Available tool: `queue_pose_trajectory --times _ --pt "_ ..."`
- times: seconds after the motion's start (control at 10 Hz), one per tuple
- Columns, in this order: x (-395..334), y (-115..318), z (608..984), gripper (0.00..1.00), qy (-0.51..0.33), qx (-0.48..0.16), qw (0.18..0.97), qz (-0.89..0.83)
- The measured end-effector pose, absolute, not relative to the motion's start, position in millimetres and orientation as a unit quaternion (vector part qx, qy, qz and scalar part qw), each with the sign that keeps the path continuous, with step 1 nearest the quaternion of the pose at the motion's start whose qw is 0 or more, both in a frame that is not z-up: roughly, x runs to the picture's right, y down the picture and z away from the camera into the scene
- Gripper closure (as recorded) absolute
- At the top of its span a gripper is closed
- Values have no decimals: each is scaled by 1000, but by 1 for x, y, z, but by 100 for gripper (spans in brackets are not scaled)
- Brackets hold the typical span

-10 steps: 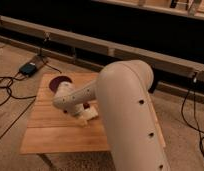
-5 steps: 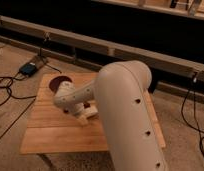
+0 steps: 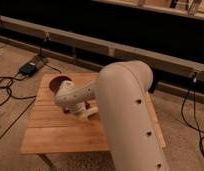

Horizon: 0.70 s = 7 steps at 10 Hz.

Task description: Place the white sponge in the ceramic cup

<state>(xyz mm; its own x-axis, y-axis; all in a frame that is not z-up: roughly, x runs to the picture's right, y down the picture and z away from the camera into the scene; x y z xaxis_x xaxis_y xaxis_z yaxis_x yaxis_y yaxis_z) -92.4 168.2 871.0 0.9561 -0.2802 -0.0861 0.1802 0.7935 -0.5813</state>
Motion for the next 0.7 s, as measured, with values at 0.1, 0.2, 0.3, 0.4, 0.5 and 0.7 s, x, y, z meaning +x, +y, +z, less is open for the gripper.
queue_pose_trajectory --times 0.1,0.2,0.3,0.4,0.5,0.7 --pt "-88 162 867 88 89 -289 947 -108" --pt "-84 156 862 96 94 -281 950 -95" --pt "-82 150 857 100 100 -273 953 -84" --pt "-79 143 849 100 107 -261 957 -67" --pt "-75 136 843 100 114 -250 960 -45" --pt "-60 122 829 100 121 -226 966 24"
